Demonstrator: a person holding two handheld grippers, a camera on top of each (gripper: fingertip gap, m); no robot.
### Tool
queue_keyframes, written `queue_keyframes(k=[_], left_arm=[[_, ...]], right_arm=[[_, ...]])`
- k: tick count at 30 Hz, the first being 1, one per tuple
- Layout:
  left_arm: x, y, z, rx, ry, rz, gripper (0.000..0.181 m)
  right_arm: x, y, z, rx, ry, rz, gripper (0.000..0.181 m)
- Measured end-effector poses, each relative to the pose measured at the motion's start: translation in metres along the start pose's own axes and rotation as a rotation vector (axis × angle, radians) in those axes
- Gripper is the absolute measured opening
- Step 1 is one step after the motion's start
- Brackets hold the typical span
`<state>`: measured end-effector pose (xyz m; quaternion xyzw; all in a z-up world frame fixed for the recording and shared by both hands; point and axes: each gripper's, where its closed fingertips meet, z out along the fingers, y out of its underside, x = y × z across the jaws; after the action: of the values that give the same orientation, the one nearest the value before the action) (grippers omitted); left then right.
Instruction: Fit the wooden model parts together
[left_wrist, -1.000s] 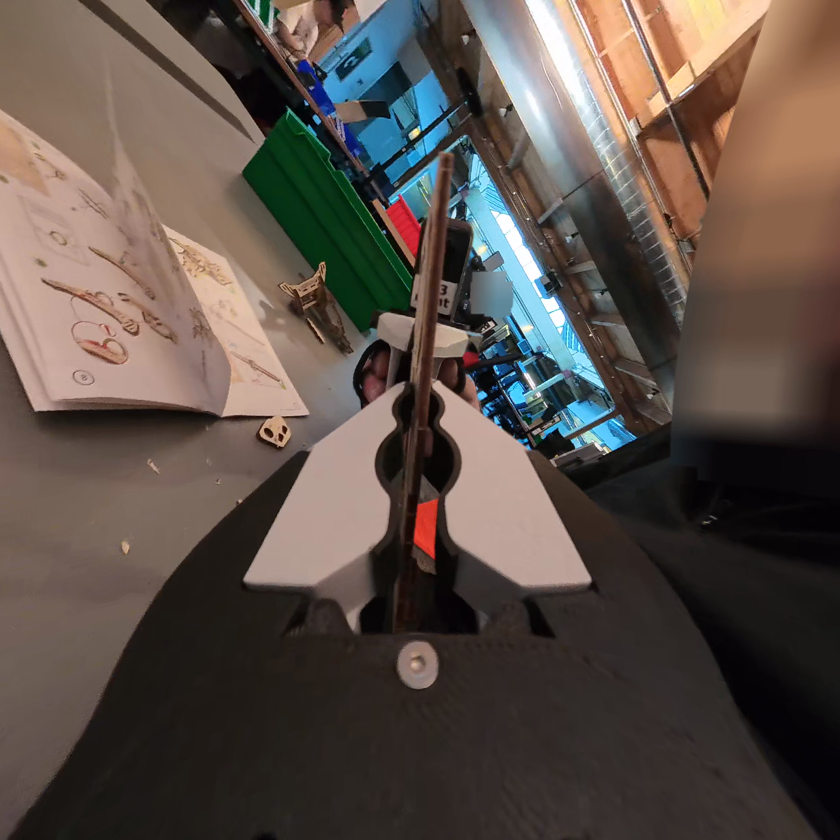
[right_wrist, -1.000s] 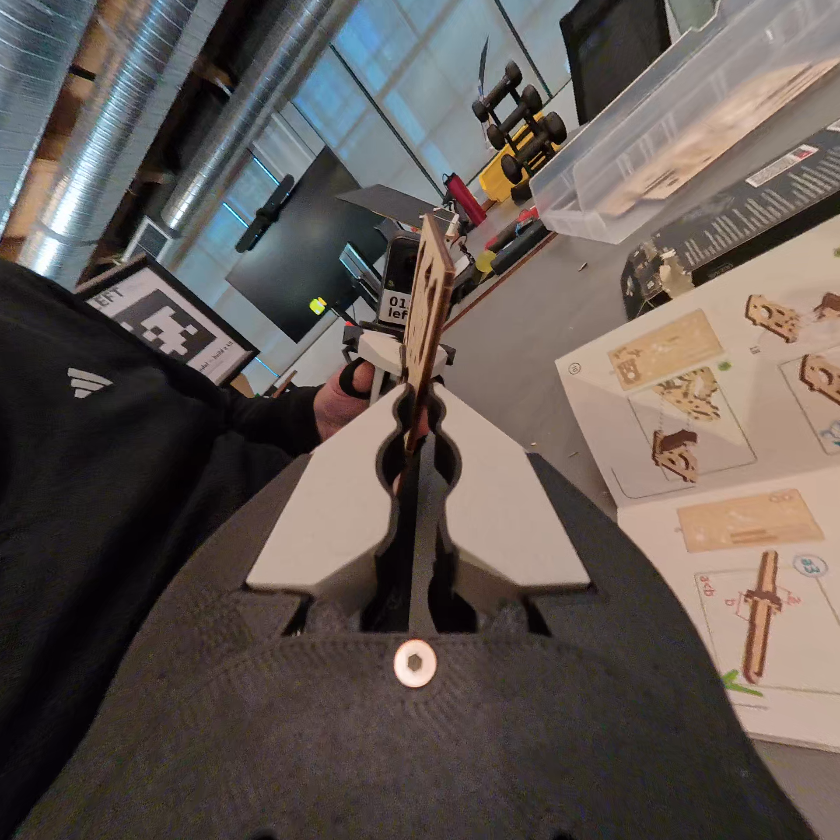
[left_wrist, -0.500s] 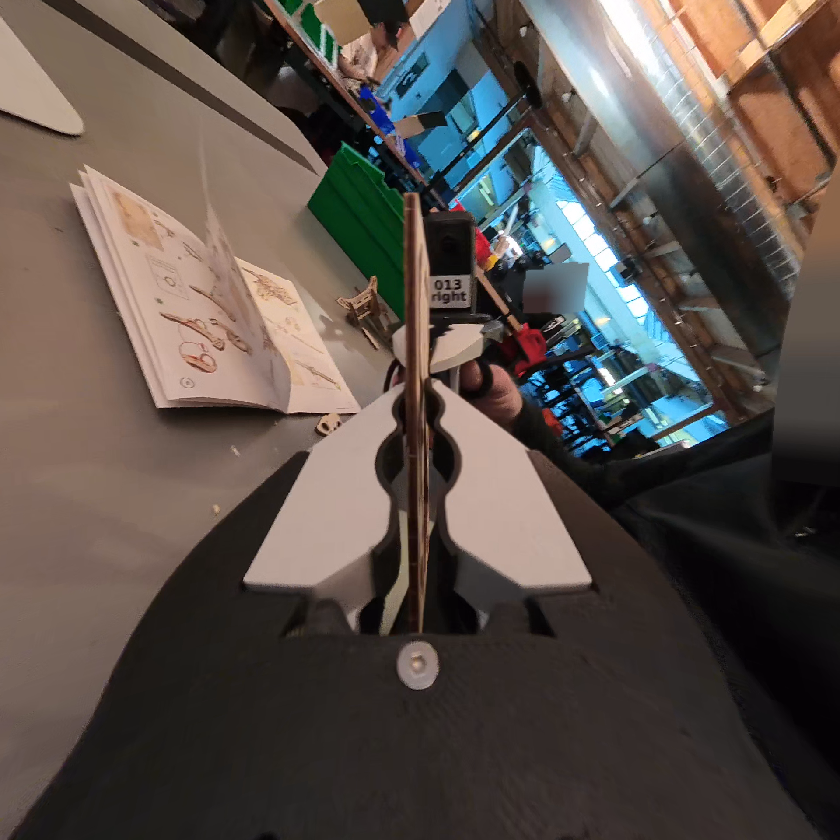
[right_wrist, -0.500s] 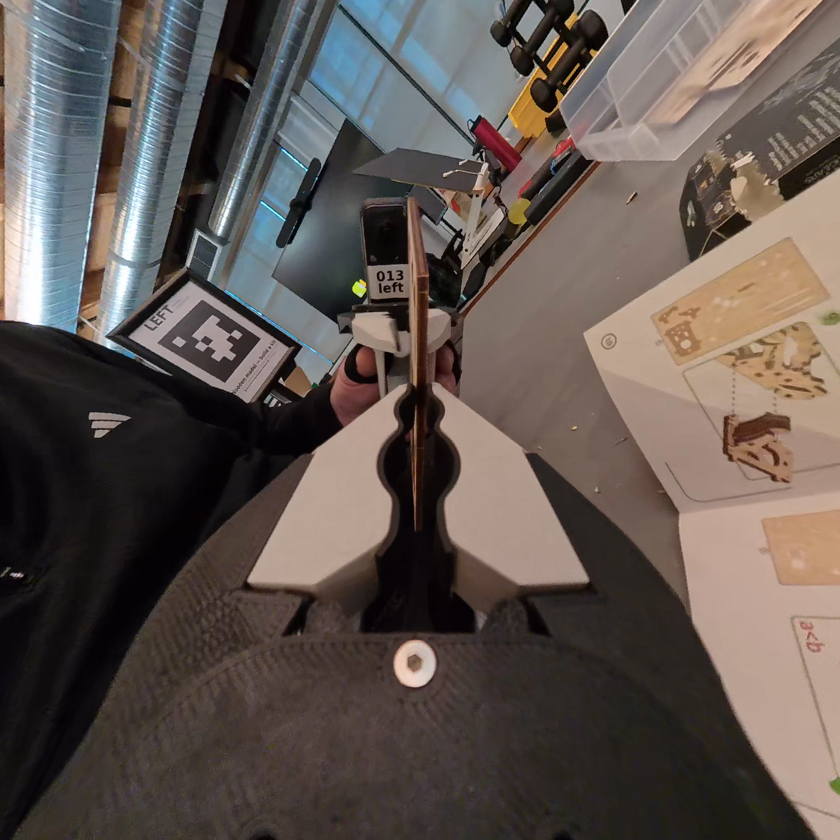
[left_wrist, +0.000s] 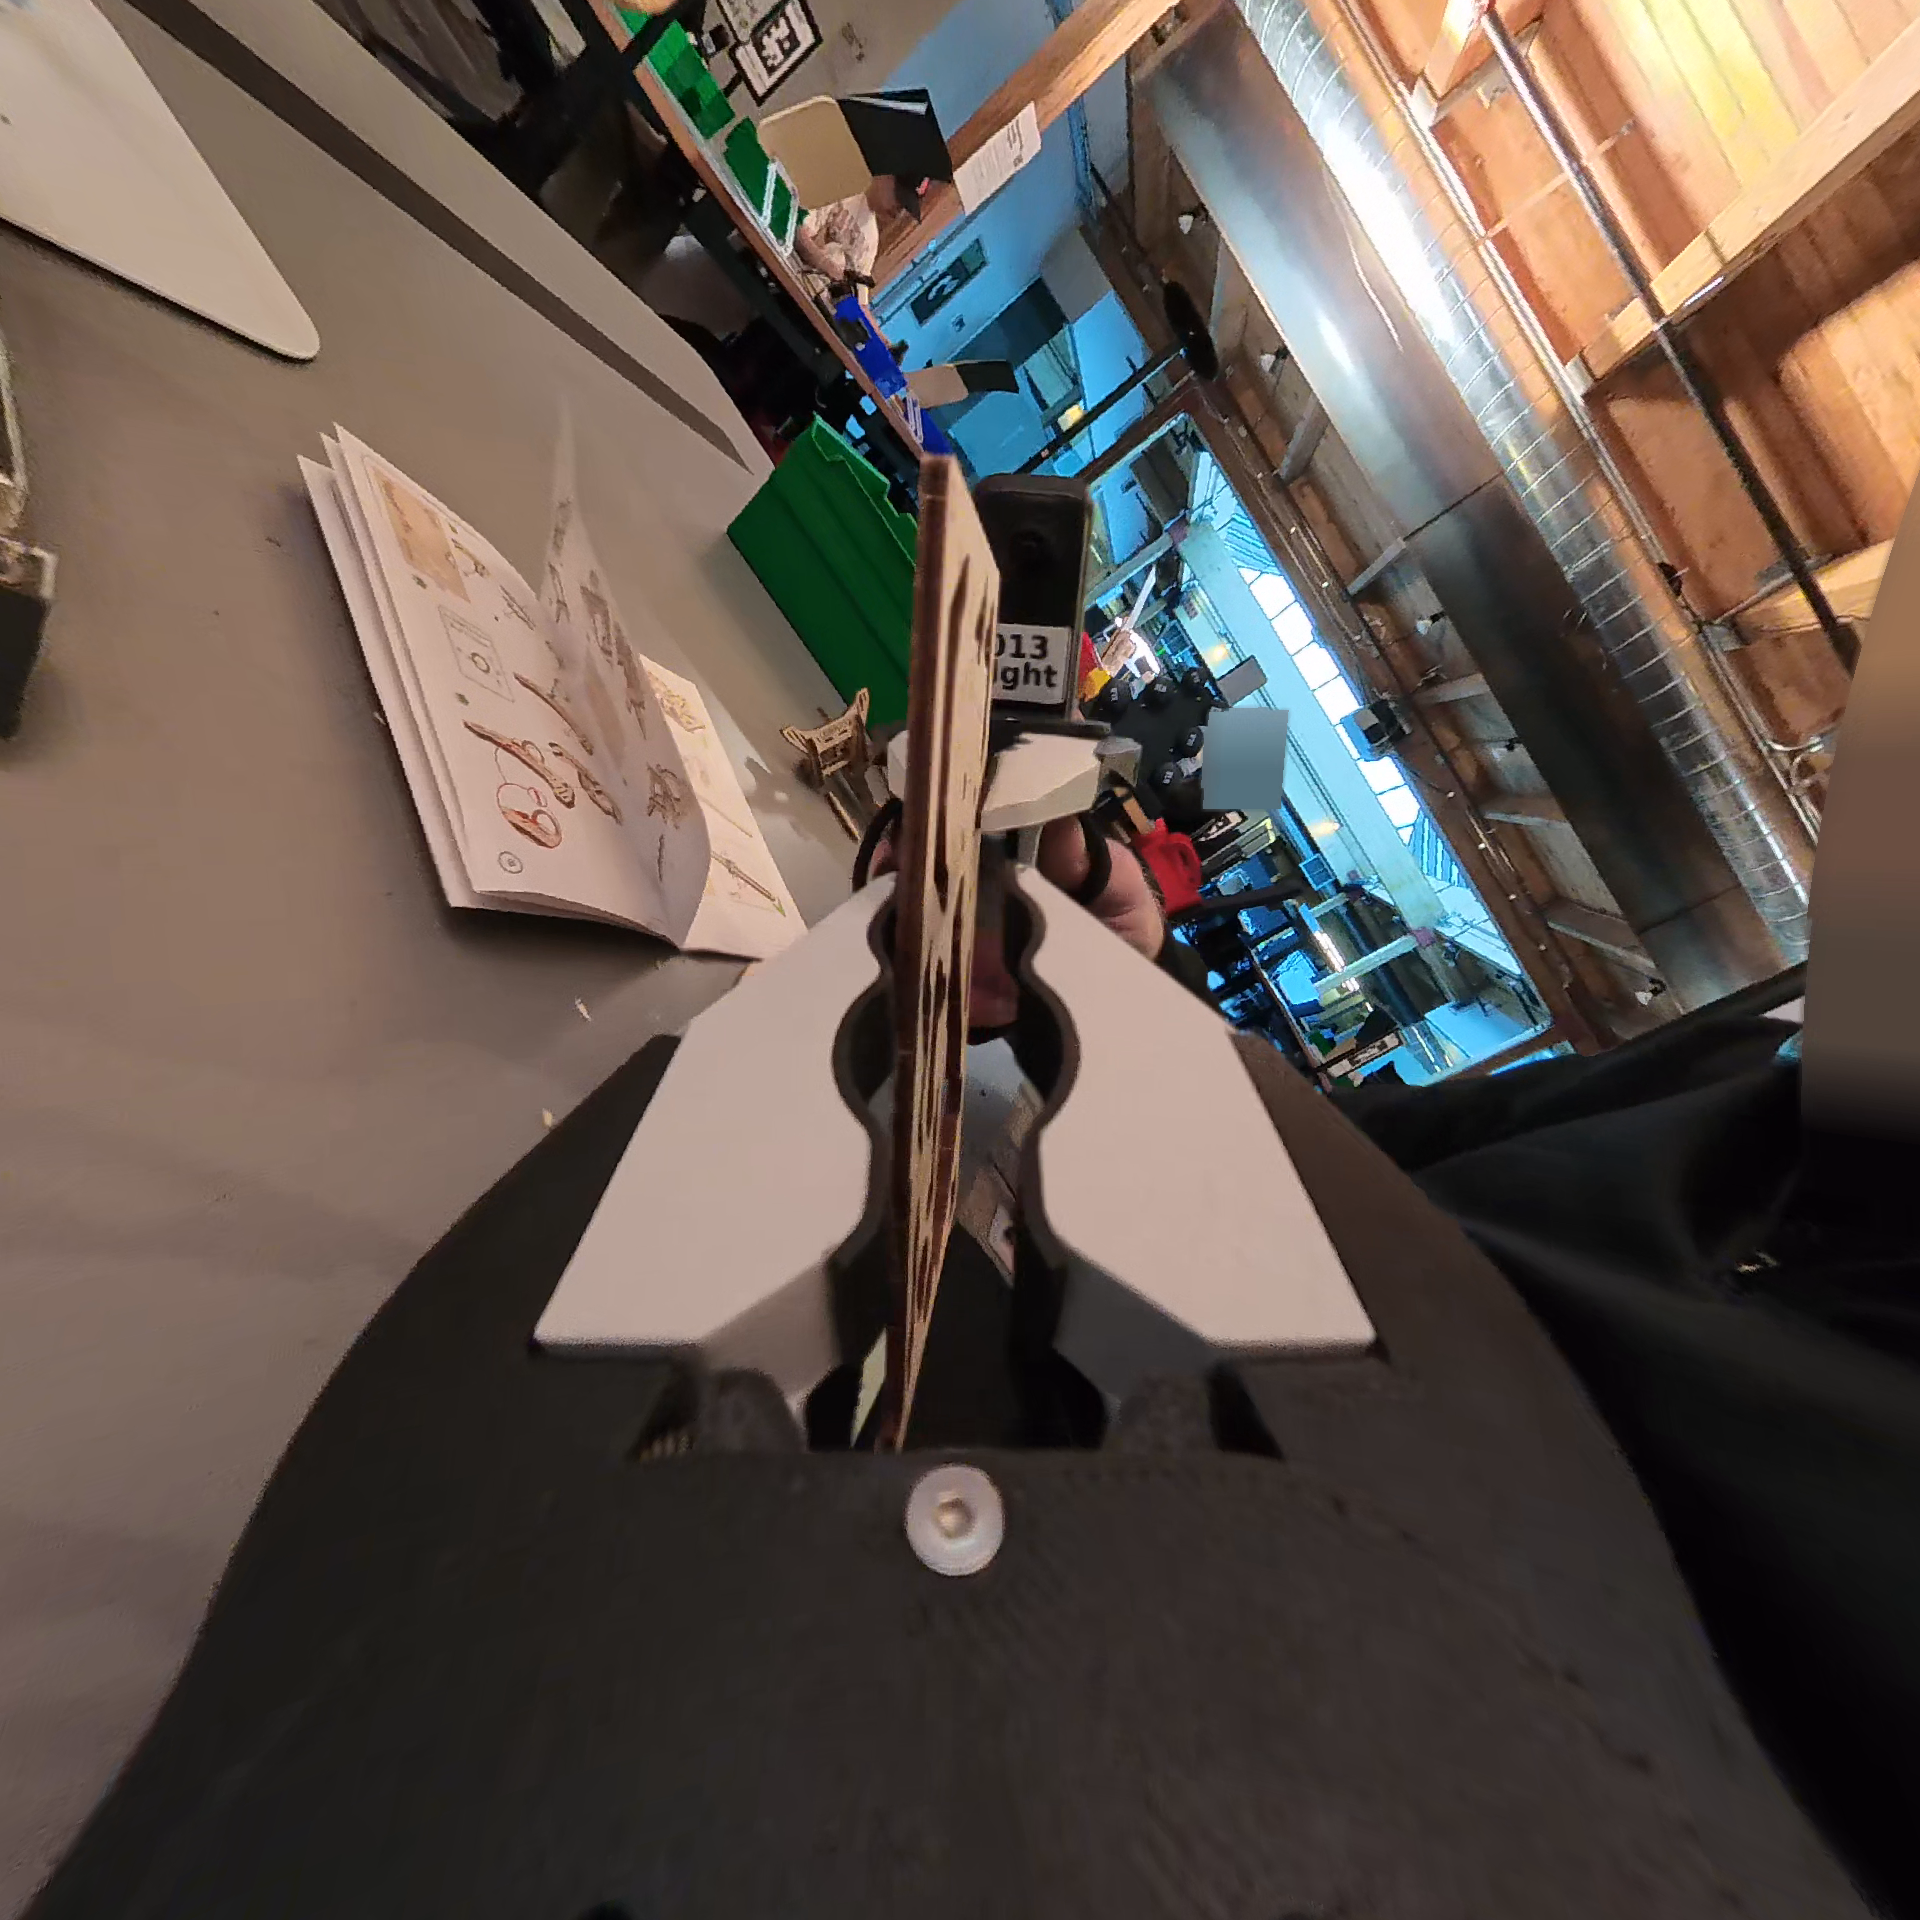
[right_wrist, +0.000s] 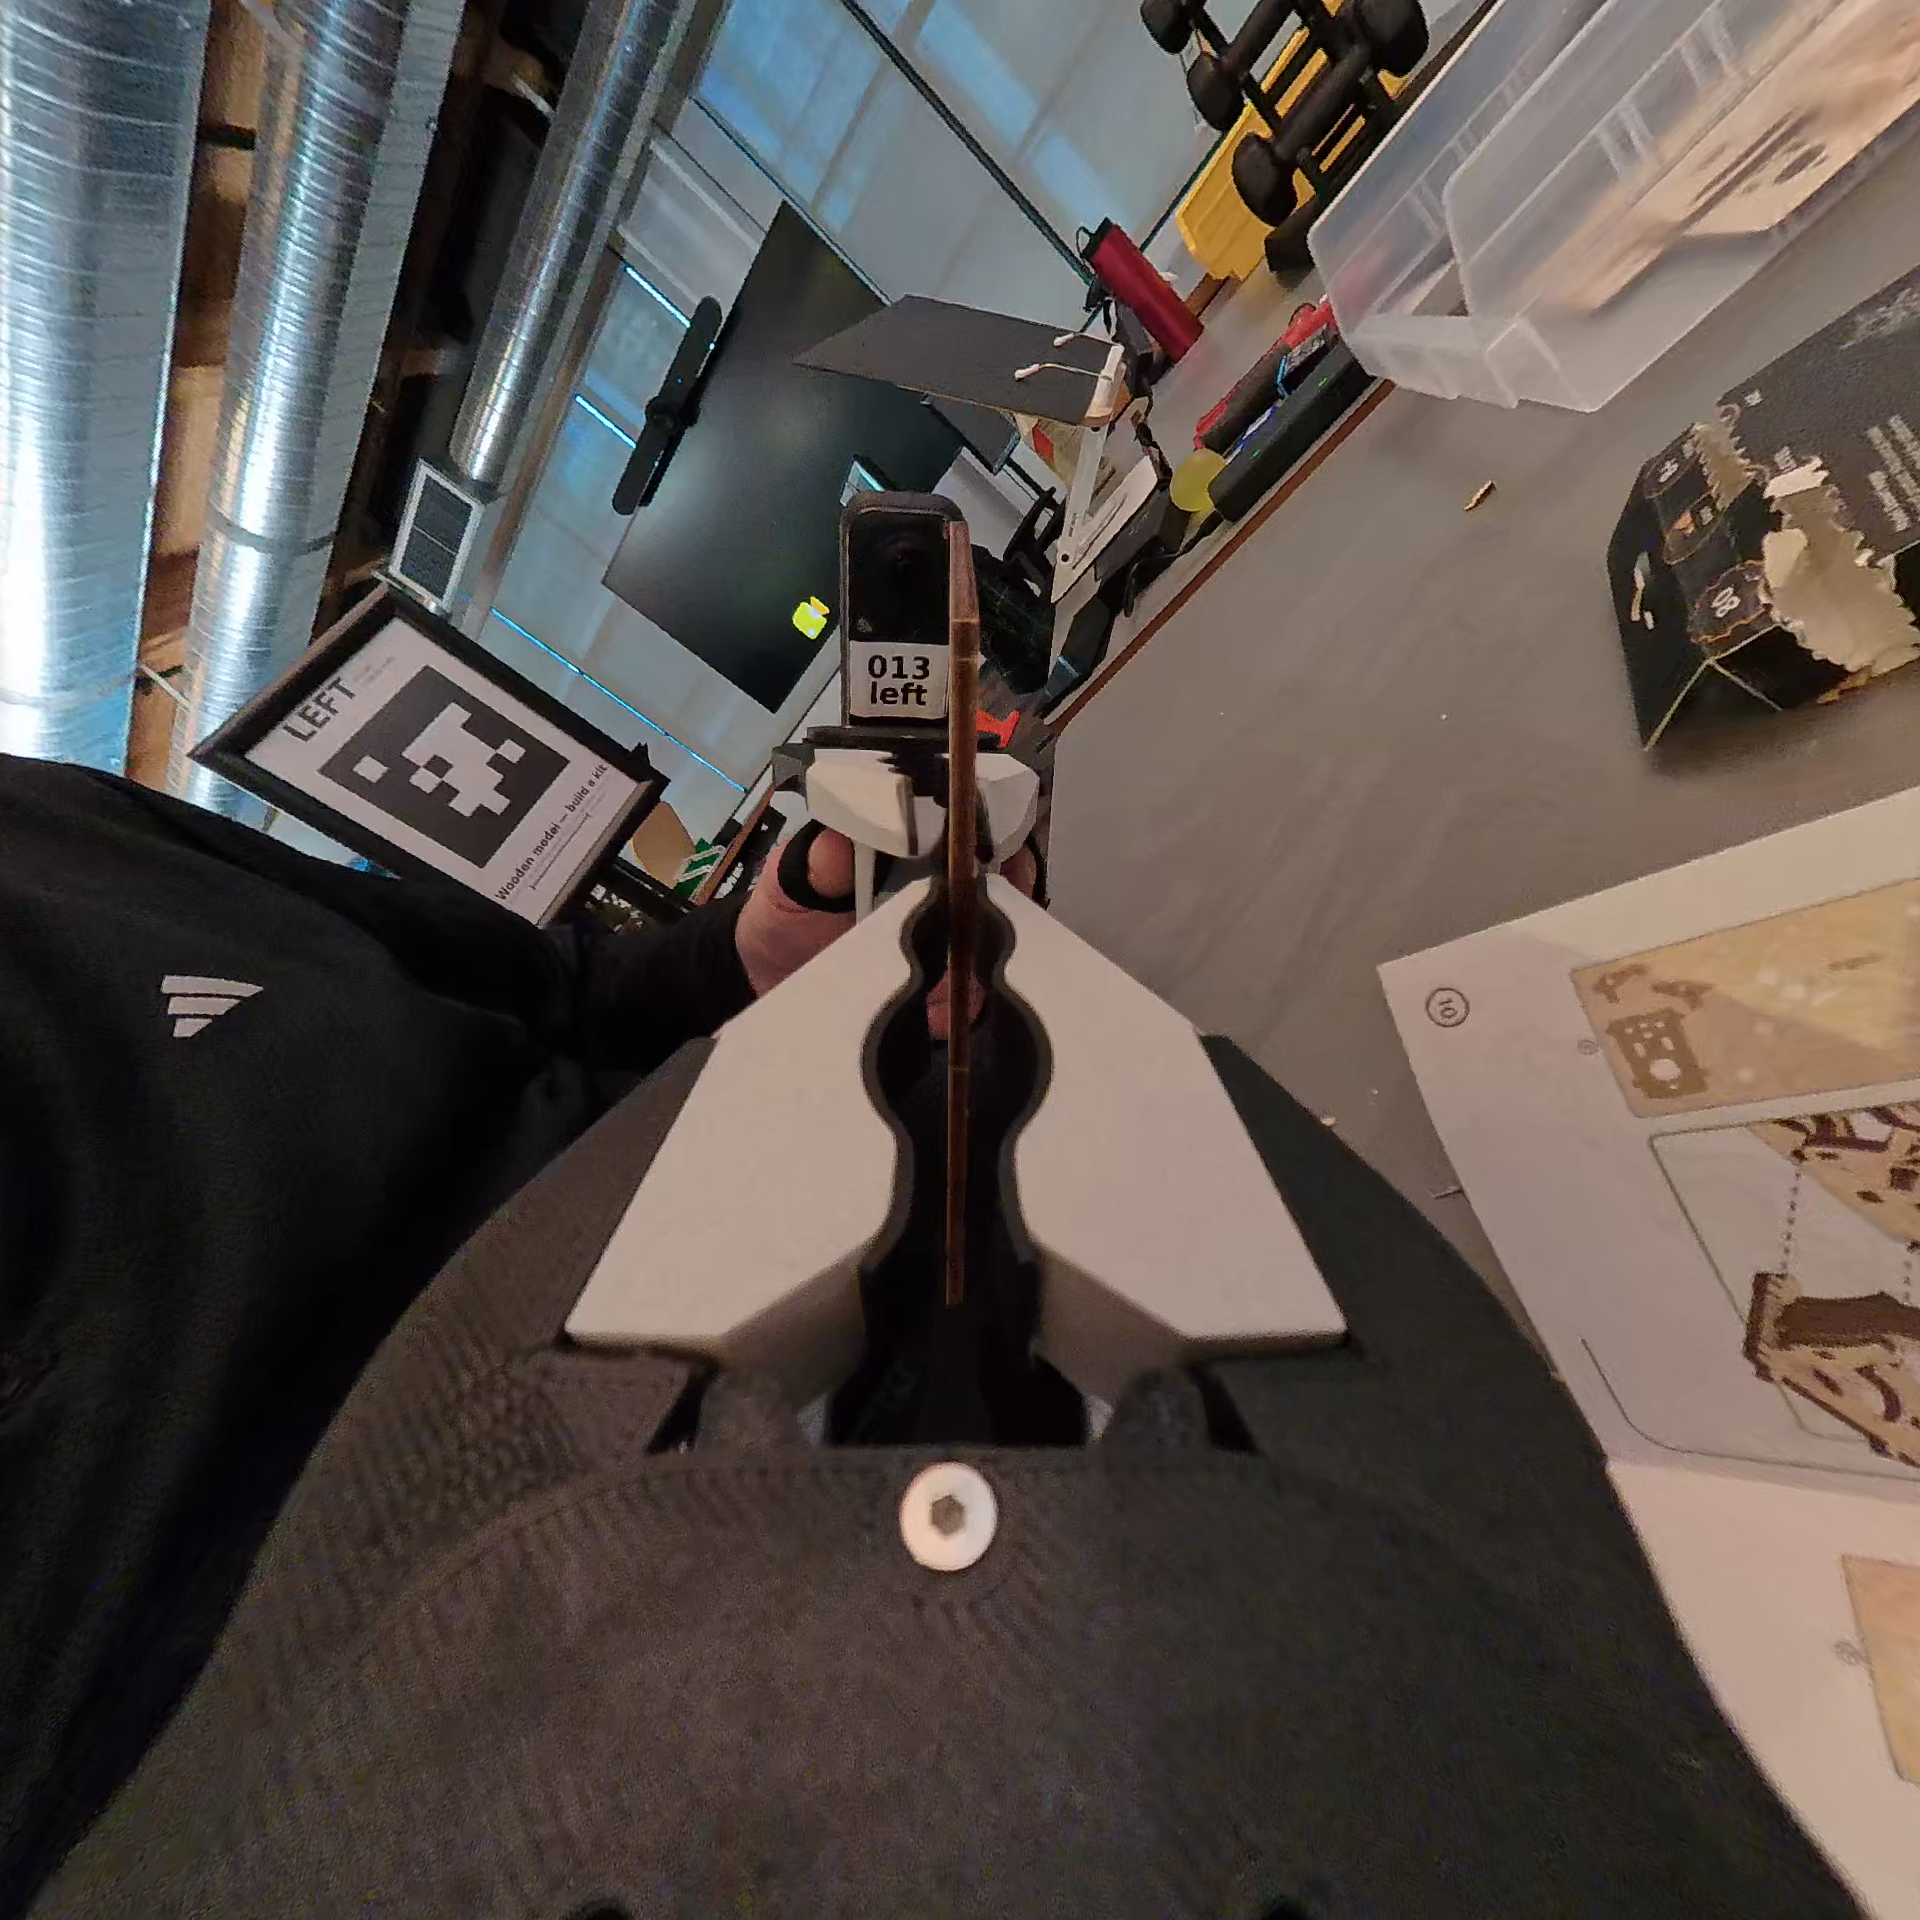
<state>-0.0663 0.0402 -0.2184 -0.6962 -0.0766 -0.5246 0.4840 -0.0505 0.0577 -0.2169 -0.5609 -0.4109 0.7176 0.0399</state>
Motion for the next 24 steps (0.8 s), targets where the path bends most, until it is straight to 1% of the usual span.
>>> queue_keyframes(k=[7,11,14,18,22,24], left_arm=[[-0.004,-0.007,-0.016,0.03,-0.005,-0.003,0.009],[-0.003,-0.011,-0.02,0.055,0.007,-0.013,0.017],[-0.003,-0.013,-0.021,0.068,0.013,-0.024,0.017],[-0.005,-0.011,-0.021,0.054,-0.007,-0.001,0.001],[-0.003,-0.008,-0.018,0.037,-0.016,0.022,0.001],[0.002,-0.003,-0.014,0.004,0.008,0.043,0.001]], right_arm=[[0.007,-0.004,0.006,0.016,-0.036,0.062,0.0],[0.008,-0.005,0.011,0.012,-0.053,0.073,0.0],[0.01,-0.005,0.012,0.009,-0.063,0.079,0.0],[0.008,-0.005,0.013,0.007,-0.07,0.058,0.001],[0.006,-0.004,0.01,-0.006,-0.043,0.0,0.001],[0.003,-0.006,0.008,0.003,-0.052,-0.024,0.002]])
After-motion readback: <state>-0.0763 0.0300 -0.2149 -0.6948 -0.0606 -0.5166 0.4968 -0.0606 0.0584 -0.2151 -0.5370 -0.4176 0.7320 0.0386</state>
